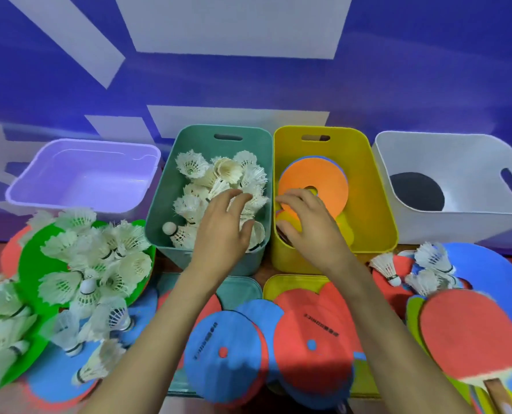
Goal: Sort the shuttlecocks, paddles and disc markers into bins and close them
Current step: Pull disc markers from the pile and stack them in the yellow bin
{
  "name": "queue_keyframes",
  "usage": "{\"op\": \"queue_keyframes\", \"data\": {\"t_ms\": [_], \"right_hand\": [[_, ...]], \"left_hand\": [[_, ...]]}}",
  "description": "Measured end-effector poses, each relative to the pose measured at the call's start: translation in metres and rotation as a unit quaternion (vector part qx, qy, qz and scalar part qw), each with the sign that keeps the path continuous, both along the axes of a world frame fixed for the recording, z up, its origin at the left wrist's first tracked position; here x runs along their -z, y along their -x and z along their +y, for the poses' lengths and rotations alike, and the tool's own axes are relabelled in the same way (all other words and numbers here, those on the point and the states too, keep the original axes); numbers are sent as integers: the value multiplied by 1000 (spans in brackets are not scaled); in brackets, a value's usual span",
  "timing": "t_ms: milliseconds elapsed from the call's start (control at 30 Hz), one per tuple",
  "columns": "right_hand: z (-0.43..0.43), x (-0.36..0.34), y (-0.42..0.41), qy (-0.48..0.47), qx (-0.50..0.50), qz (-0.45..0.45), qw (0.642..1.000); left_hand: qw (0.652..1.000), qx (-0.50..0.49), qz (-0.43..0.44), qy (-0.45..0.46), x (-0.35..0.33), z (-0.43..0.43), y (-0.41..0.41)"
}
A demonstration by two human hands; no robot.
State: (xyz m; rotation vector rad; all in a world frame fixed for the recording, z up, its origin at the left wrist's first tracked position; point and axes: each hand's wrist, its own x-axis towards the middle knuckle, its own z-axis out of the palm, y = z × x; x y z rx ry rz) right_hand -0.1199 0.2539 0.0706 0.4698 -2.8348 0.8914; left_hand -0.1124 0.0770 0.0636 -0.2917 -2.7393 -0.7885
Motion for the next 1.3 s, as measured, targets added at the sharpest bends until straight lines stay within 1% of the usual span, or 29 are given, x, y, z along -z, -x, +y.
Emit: {"op": "queue_keyframes", "data": {"t_ms": [100, 200, 300, 400, 500, 633, 733, 833, 967, 1067, 1133, 1300], "right_hand": [[51, -5, -35, 32, 41, 45, 998], [113, -4, -68, 59, 76, 62, 993], [178, 1, -99, 60, 113, 51, 990], [238, 14, -123, 40, 153, 36, 987], [289, 34, -134, 21, 179, -7, 984], [330, 59, -126, 9, 175, -90, 980], [345, 72, -107, -3, 153, -142, 978], [347, 81, -80, -36, 114, -191, 974], [340, 91, -44, -61, 84, -203, 974], [341, 98, -26, -138, 55, -215, 965], [342, 99, -20, -165, 53, -199, 965], [347, 93, -21, -169, 54, -133, 975]], "left_hand": [[997, 49, 20, -61, -5, 60, -25], [992, 94, 34, -78, 0, 124, -49], [986, 137, 16, -94, 6, 188, -73], [982, 162, -20, -92, 25, 243, -89], [981, 152, -83, -89, 48, 285, -99], [979, 120, -150, -68, 67, 322, -97], [975, 70, -209, -23, 82, 334, -77], [959, 32, -279, 36, 92, 342, -53], [948, 11, -310, 75, 105, 350, -24], [934, 5, -341, 105, 117, 354, -14], [942, -15, -313, 117, 119, 356, -14], [973, -40, -168, 151, 99, 357, -26]]}}
